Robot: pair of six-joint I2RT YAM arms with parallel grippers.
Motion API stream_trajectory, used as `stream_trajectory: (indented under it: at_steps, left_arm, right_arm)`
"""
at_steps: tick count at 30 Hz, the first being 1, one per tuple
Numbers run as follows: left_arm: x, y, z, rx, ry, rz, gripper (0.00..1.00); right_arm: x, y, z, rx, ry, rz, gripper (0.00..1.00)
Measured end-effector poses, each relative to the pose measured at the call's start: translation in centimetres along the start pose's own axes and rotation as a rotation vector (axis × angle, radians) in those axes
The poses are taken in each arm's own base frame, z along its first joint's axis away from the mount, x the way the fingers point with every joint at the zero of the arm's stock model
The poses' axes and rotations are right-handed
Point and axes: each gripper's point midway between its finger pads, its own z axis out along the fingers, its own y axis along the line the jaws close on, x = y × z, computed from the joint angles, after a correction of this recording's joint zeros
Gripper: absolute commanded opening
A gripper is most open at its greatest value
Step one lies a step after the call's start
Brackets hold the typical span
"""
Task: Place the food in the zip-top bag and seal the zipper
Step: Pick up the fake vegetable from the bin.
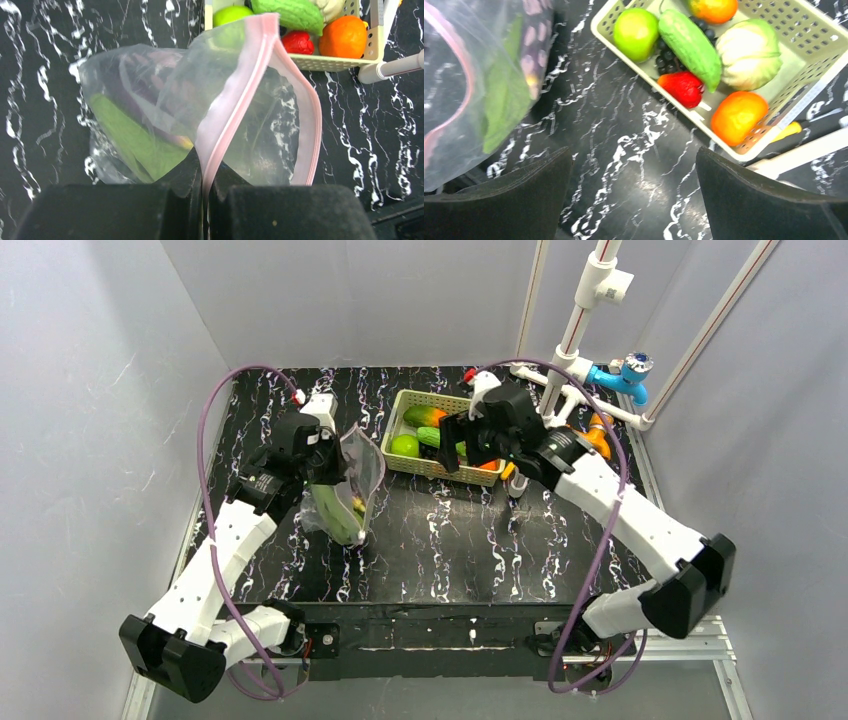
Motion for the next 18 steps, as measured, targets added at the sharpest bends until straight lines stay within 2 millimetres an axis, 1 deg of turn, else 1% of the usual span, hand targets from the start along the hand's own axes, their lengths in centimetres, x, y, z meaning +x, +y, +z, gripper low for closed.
stream_trajectory:
  at_steps: [1, 3, 4, 7, 9, 11, 14, 18]
  left_arm:
    - [-0.4, 0.0, 0.2, 0.003, -0.016, 0.018, 0.00]
    - [-1.2, -0.1, 0.7, 0.006, -0.038, 0.046, 0.00]
    - [-1.4, -0.1, 1.0, 0.006, -0.045, 0.052, 0.00]
    - [-2.2, -0.2, 2.1, 0.016, -0.078, 0.061, 0.00]
    - [-2.2, -0.1, 2.5, 0.040, -0.102, 0.055, 0.00]
    - [-2.1, 0.4, 2.5, 0.045, -0.107, 0.041, 0.00]
    - [-2.5, 1.4, 1.9, 0.028, -0.137, 0.023, 0.00]
    - [-2.5, 1.8, 0.9, 0.019, -0.174, 0.021, 0.00]
  right_arm:
    - [0.0, -0.3, 0.5, 0.015, 0.011, -0.021, 0.98]
    - [-0.1, -1.0, 1.5, 0.052, 0.039, -0.069, 0.90]
    - [-0.2, -1.3, 2.0, 0.070, 0.054, -0.094, 0.88]
    - [-0.8, -2.3, 3.2, 0.123, 0.099, -0.156, 0.88]
    - [-1.2, -2.9, 3.9, 0.158, 0.122, -0.188, 0.88]
    - [-1.1, -3.5, 4.4, 0.191, 0.146, -0.211, 0.89]
    - [-0.4, -4.7, 5.3, 0.249, 0.197, -0.242, 0.89]
    - [-0.1, -6.7, 7.5, 0.353, 0.260, -0.303, 0.88]
